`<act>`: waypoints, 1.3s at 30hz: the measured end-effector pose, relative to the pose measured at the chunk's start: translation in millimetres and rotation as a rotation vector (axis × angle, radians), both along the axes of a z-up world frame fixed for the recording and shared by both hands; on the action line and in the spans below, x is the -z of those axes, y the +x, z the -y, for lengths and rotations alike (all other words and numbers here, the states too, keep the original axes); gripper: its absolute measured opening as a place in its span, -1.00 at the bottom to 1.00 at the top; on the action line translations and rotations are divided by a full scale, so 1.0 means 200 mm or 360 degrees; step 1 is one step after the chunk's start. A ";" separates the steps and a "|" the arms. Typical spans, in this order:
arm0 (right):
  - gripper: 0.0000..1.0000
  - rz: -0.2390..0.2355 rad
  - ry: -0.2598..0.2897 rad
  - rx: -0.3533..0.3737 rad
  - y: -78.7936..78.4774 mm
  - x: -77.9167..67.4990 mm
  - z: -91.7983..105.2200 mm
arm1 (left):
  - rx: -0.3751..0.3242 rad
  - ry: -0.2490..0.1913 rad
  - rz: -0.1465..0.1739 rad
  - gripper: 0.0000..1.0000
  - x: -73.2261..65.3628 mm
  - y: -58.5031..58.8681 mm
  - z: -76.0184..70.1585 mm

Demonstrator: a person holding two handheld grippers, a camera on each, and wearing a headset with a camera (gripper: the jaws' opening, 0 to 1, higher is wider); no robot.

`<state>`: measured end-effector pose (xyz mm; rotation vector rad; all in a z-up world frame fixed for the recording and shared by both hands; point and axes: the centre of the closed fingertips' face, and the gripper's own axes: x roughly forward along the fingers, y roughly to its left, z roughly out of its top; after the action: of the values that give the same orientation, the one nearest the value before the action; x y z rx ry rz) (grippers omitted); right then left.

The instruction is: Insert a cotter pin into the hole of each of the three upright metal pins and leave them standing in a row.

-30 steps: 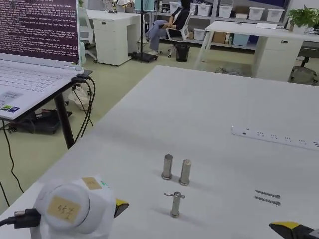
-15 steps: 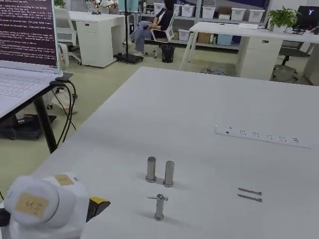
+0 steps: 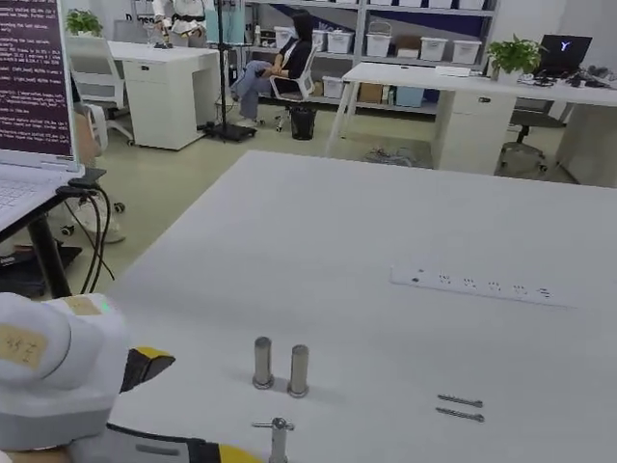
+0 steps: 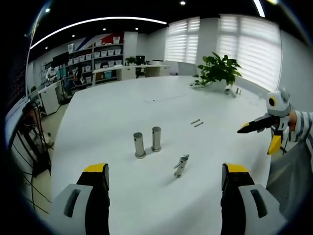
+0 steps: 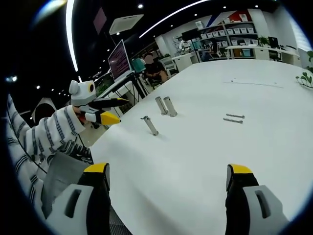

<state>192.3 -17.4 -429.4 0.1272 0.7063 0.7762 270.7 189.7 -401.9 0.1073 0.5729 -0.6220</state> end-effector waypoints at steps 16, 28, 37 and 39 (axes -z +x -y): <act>0.90 0.0008 0.0016 0.0054 -0.03 -0.04 0.03 | -0.0045 -0.0089 0.0032 0.67 -0.06 0.27 0.01; 0.90 -0.0011 0.0084 0.0058 -0.04 -0.03 -0.01 | -0.0058 0.0040 -0.0068 0.22 0.13 0.36 0.00; 0.88 -0.0022 0.0093 0.0047 -0.04 -0.02 -0.03 | -0.0068 0.0081 -0.0089 0.00 0.20 0.40 0.03; 0.87 -0.0033 0.0094 0.0052 -0.04 -0.01 -0.02 | -0.0090 0.0098 -0.0069 -0.06 0.22 0.42 0.03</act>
<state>183.5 -13.1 -426.8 0.2000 0.6998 0.7654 355.2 184.1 -445.2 0.1356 0.6351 -0.5530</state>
